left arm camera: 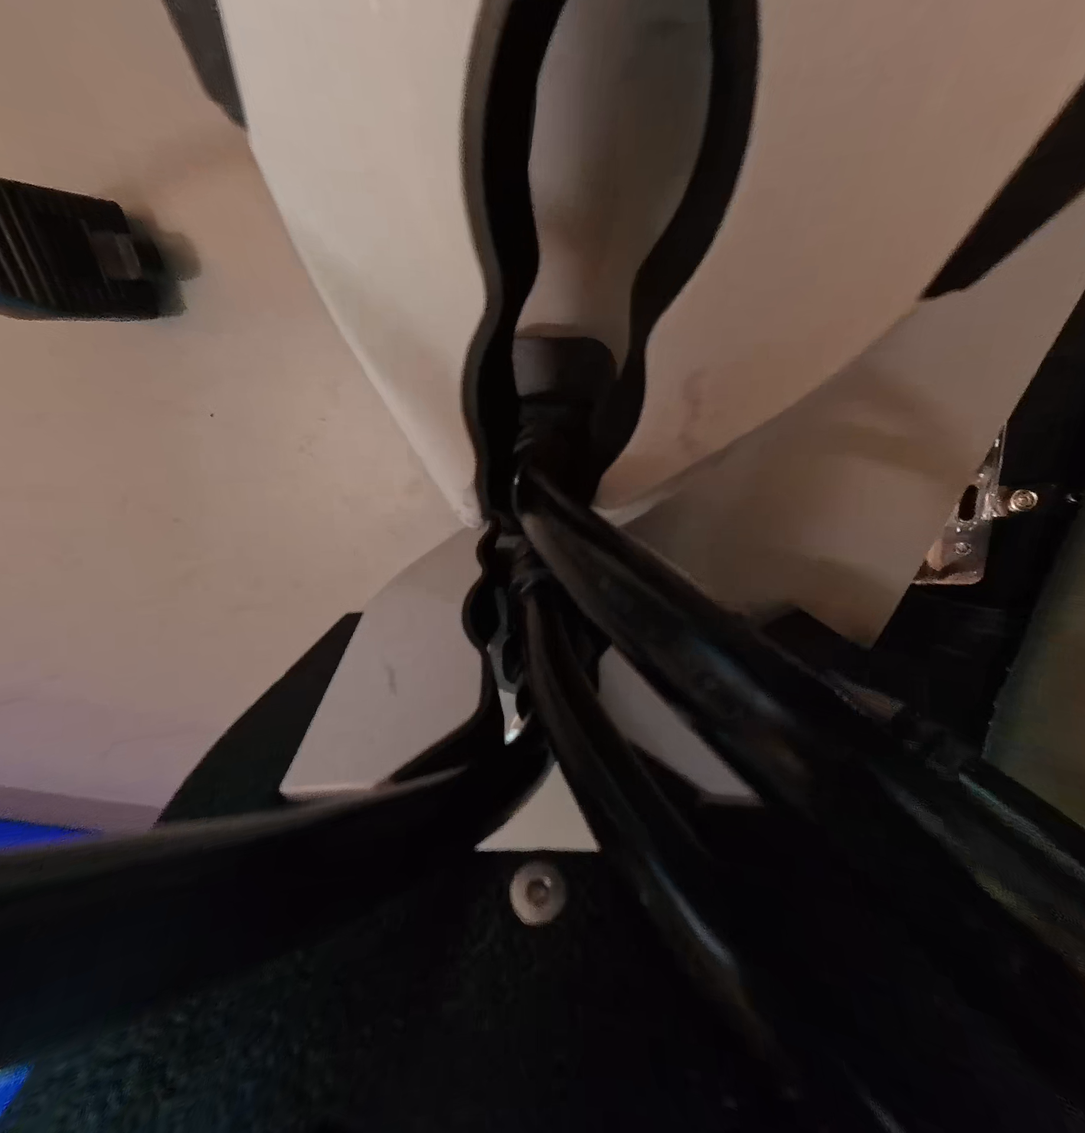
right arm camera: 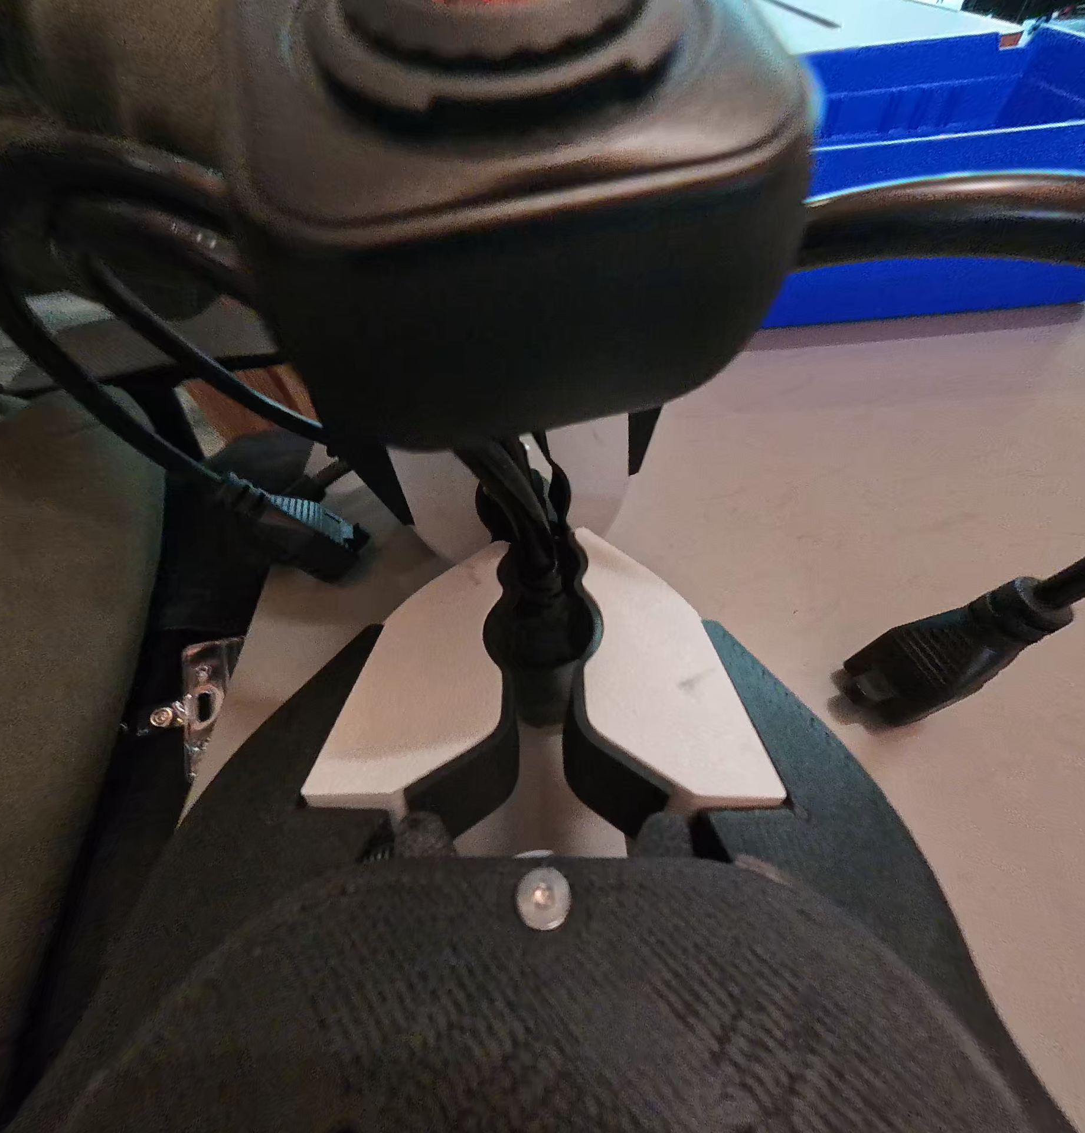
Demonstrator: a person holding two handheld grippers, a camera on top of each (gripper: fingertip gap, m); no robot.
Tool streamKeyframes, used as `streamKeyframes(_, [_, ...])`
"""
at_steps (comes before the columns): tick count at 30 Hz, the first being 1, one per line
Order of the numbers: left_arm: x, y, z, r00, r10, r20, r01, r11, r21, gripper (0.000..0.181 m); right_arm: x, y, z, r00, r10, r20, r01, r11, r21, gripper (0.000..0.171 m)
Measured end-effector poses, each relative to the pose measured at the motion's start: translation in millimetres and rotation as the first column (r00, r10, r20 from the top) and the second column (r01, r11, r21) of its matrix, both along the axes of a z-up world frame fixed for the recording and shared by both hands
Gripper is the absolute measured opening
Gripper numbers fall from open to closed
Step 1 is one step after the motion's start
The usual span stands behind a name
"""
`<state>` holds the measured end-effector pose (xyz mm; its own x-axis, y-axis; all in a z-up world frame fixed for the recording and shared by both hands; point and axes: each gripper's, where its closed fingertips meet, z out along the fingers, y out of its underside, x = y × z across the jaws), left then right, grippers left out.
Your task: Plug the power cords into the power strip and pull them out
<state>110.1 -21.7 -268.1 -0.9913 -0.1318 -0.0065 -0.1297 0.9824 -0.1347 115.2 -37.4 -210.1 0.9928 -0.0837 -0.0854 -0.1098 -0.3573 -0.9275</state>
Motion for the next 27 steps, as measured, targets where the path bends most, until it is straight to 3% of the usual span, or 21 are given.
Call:
streamKeyframes(1, [0, -1, 0, 1.000, 0.008, -0.001, -0.008, 1.000, 0.003, 0.022, 2, 2, 5, 1.000, -0.001, -0.021, 0.002, 0.999, 0.040, 0.007])
streamKeyframes(7, [1, -2, 0, 1.000, 0.004, -0.003, -0.004, 1.000, -0.016, 0.024, -3, -3, 2, 0.995, 0.052, 0.081, -0.048, 0.997, -0.054, 0.008])
streamKeyframes(12, [1, -2, 0, 1.000, 0.004, 0.001, -0.004, 0.999, -0.035, 0.026, -7, -10, 2, 0.996, 0.058, 0.074, -0.052, 0.996, -0.078, 0.017])
streamKeyframes(18, [1, -2, 0, 1.000, 0.010, 0.002, -0.010, 0.999, -0.044, 0.025, -3, -12, 1, 0.984, 0.038, 0.172, -0.027, 0.997, -0.067, 0.013])
streamKeyframes(21, [1, -2, 0, 1.000, 0.015, 0.003, -0.015, 0.999, -0.051, 0.025, -5, -11, -2, 0.981, 0.055, 0.184, -0.039, 0.995, -0.087, 0.030])
streamKeyframes(24, [1, -2, 0, 1.000, 0.014, 0.003, -0.014, 0.998, -0.056, 0.025, -3, -12, -12, 0.983, 0.061, 0.173, -0.037, 0.990, -0.139, 0.015])
streamKeyframes(27, [1, -2, 0, 1.000, 0.012, 0.004, -0.012, 0.998, -0.055, 0.025, -3, -12, -11, 0.985, 0.056, 0.161, -0.038, 0.993, -0.115, 0.014])
